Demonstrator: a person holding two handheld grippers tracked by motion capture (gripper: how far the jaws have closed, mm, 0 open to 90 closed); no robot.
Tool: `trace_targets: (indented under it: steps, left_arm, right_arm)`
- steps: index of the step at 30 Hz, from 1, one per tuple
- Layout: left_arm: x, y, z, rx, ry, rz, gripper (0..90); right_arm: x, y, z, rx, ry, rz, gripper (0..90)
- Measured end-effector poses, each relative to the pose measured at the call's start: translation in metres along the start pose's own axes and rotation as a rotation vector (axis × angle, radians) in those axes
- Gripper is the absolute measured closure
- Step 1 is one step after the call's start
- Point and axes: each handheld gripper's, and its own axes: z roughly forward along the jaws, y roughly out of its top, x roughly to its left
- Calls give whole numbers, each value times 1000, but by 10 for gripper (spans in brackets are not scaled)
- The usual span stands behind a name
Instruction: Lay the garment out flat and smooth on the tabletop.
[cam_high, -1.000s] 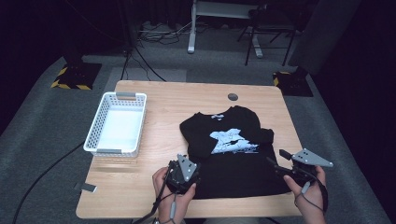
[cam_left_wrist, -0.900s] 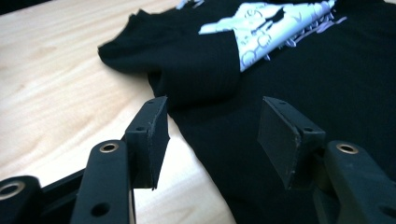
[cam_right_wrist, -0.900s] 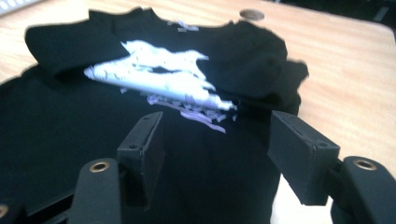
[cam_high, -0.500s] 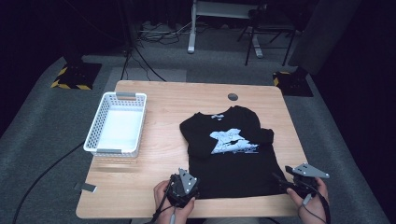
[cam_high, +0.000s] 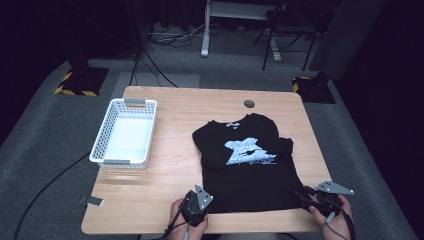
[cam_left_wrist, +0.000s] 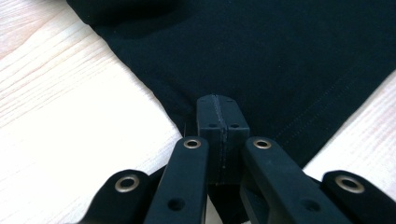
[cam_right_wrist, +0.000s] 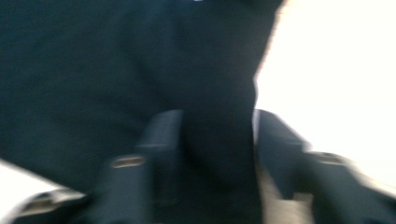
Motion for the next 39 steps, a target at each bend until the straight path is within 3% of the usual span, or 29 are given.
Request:
trace_targets:
  steps: [3, 7, 14, 20, 22, 23, 24, 27, 35, 39]
  left_arm:
    - [-1, 2, -12, -10, 9, 41, 897]
    - [-3, 3, -33, -35, 10, 59, 897]
    - [-18, -9, -61, -58, -5, 93, 896]
    - [-24, -25, -85, -60, -36, 82, 893]
    - [-23, -25, -91, -81, -39, 63, 816]
    - [-22, -24, -93, -105, -27, 54, 717]
    - [-19, -21, -93, -118, -9, 54, 653]
    - [-7, -11, -88, -149, 25, 32, 569]
    - [20, 18, -63, -157, 94, 6, 489]
    - [26, 27, -49, -150, 131, -30, 459]
  right_arm:
    - [6, 2, -6, 31, 19, -26, 826]
    - [14, 2, -21, 36, 47, -59, 865]
    - [36, -3, -55, 2, 78, -84, 865]
    - [52, -12, -76, 62, 131, -110, 849]
    - [55, -12, -80, 82, 157, -104, 751]
    - [56, -11, -82, 70, 160, -96, 655]
    - [57, -9, -83, 44, 159, -87, 573]
    - [56, 4, -82, -20, 137, -95, 492]
    - [47, 43, -64, -95, 117, -111, 453]
    - [39, 59, -52, -121, 97, -111, 437]
